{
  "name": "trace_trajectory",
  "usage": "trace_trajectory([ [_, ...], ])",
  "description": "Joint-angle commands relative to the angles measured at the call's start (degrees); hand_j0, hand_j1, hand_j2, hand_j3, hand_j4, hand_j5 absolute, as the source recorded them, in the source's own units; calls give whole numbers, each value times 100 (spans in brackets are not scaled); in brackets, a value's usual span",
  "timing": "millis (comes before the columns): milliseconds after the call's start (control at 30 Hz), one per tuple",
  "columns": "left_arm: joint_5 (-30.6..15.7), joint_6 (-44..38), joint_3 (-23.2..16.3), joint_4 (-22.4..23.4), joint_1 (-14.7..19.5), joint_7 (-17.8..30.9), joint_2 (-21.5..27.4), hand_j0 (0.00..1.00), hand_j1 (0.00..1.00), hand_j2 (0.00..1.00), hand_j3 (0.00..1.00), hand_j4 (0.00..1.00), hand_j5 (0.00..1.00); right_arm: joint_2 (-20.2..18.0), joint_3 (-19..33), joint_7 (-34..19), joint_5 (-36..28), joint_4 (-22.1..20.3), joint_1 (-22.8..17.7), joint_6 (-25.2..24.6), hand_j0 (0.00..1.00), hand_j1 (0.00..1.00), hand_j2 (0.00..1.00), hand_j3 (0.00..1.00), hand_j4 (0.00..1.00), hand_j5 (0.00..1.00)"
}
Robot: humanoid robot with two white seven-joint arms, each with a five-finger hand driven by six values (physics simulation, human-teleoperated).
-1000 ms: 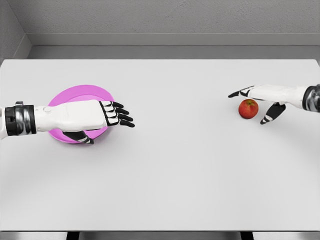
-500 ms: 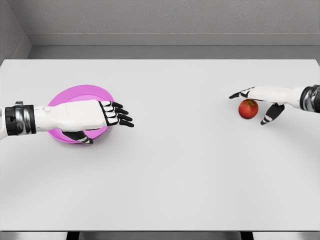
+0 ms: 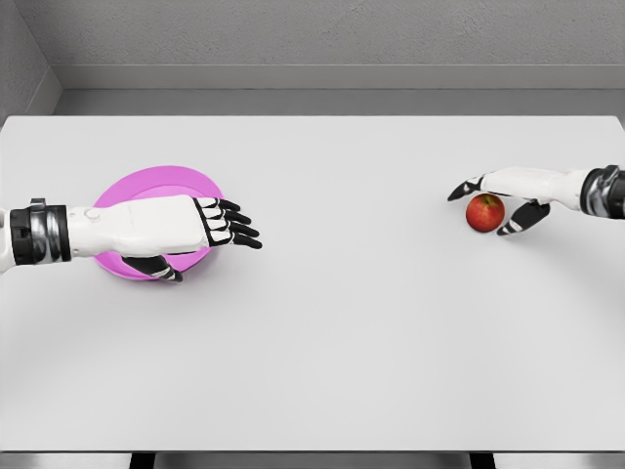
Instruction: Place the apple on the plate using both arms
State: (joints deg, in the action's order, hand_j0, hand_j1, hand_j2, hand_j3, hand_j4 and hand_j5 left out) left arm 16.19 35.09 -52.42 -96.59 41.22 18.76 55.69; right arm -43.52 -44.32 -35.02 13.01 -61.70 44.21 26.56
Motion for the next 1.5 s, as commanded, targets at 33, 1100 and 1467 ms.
trace_trajectory([
  [33, -37, -9, 4, 0, 0, -4, 3, 100, 100, 100, 100, 100, 100, 27, 3, 2, -27, 0, -9, -11, 67, 67, 67, 67, 67, 67],
  [1100, -37, -9, 4, 79, 0, 93, -5, 100, 100, 100, 100, 100, 100, 977, -1149, 2, -871, -879, 694, 844, 35, 35, 35, 35, 35, 35],
  [1467, -37, -9, -13, 79, 9, 93, -198, 100, 100, 100, 100, 100, 100, 915, 248, 2, -607, -247, 475, 844, 100, 100, 100, 100, 100, 100],
])
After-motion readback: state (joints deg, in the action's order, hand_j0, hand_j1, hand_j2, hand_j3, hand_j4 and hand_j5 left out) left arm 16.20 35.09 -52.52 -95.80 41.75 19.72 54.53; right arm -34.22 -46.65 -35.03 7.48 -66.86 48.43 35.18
